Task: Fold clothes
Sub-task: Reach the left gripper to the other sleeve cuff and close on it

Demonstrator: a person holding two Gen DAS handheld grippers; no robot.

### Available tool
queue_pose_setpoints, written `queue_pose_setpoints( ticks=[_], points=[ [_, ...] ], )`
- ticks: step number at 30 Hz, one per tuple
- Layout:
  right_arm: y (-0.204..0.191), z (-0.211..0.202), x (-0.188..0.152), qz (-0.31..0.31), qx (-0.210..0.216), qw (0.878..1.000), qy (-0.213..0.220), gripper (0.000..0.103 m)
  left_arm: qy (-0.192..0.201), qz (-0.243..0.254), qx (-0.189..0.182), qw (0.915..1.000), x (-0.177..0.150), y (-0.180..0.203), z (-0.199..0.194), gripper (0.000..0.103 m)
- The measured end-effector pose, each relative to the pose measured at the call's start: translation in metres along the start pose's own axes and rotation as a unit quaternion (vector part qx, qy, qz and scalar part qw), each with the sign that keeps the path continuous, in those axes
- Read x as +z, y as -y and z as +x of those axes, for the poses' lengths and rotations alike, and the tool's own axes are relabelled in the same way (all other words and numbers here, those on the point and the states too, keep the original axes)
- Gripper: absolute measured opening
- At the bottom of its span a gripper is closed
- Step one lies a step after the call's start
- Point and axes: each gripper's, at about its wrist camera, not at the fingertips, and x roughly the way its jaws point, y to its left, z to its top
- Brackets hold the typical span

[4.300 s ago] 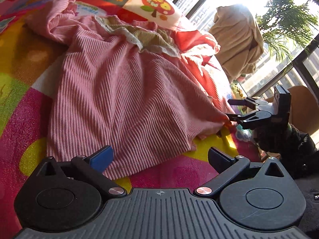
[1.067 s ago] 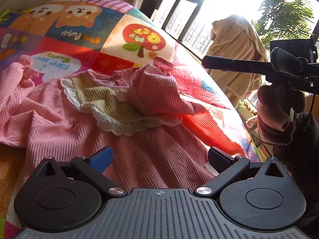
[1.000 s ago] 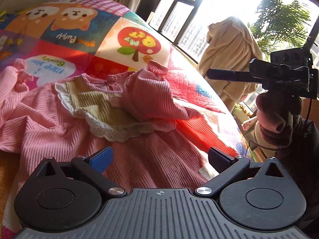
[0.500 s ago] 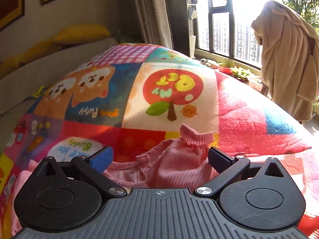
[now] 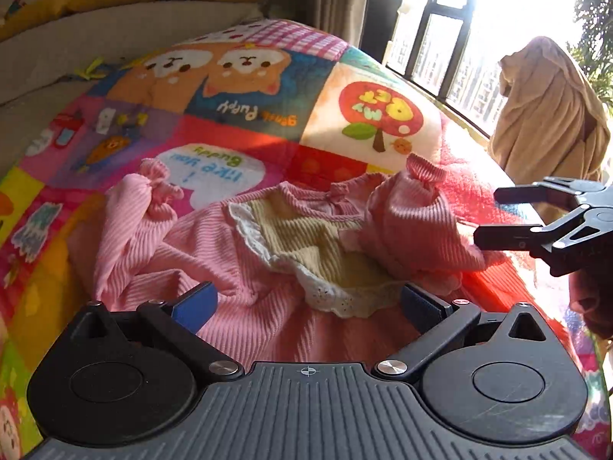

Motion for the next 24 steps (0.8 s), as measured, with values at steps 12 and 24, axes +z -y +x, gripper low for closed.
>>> queue_pose_setpoints(
  ticks=[12,24],
  points=[
    [-0.088,-0.003,-0.057,-0.248,0.11,0.962,-0.005,0.103,0.085,-0.134,-0.057,0.9858,0.021,-0.055,-0.028,0.103],
    [-0.086,-0.018,-0.081,-0.39,-0.115,0.914,-0.011,0.103,-0.101,-0.203,-0.149,0.9624,-0.039,-0.039,0.008,0.103]
  ],
)
